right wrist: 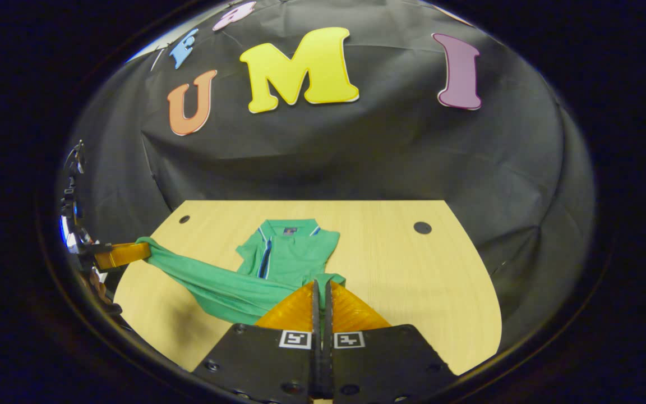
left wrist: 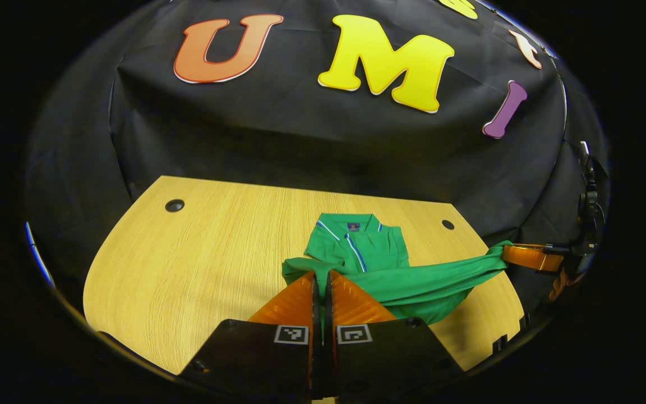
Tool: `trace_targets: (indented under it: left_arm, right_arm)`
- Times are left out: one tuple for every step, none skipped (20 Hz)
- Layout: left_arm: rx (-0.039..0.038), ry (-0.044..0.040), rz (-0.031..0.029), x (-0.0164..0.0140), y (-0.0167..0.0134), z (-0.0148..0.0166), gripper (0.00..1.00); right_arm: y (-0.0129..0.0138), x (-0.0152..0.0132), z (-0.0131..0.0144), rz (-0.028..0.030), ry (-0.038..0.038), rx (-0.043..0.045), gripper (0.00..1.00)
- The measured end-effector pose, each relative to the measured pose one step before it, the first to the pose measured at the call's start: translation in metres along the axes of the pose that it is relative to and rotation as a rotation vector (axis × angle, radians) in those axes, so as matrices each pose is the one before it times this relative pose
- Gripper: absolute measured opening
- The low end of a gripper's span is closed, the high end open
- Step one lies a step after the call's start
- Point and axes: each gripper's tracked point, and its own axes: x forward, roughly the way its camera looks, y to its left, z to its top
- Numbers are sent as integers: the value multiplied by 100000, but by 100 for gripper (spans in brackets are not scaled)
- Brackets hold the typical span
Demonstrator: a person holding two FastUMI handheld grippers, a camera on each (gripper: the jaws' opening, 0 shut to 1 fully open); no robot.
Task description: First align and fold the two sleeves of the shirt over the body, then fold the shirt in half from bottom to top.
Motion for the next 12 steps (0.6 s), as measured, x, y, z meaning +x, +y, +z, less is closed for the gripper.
trace_targets:
  left_arm:
    - [-408, -1775, -164, 814, -25, 1110, 6]
    - [-779, -826, -323, 724, -139, 787, 6]
    - [-967, -1067, 138, 876, 2, 741, 6]
    - [-1014, -719, -152, 944, 118, 799, 6]
    - [-956, -759, -42, 731, 162, 409, 6]
    - [-882, -632, 183, 695, 188, 564, 6]
    - [-215, -437, 251, 766, 201, 456, 6]
    - [96, -396, 439, 937, 343, 496, 6]
    - [-271, -241, -151, 964, 289, -15, 6]
    - [-246, -228, -83, 787, 60, 204, 6]
    - [-55, 29, 510, 1011, 197, 155, 6]
    - [385, 44, 606, 912, 340, 77, 6]
  right_arm:
    - [-11, 547, 1048, 148, -939, 567, 0]
    - [34, 705, 943, 61, -946, 30, 0]
    - [-36, 696, 895, -13, -786, -187, 0]
    - [-108, 747, 797, 67, -440, -4, 0]
    - [-25, 746, 857, 546, -537, 441, 0]
    - [-55, 837, 761, 202, -274, 315, 0]
    - [73, 837, 777, 484, -610, 228, 0]
    - [-45, 886, 874, 219, -862, 87, 0]
    - [-32, 1041, 836, 231, -692, -225, 0]
    - [-25, 1138, 611, 171, -340, -538, 0]
    - [119, 1073, 627, 416, -355, -212, 0]
    - [74, 1213, 485, 48, -623, -568, 0]
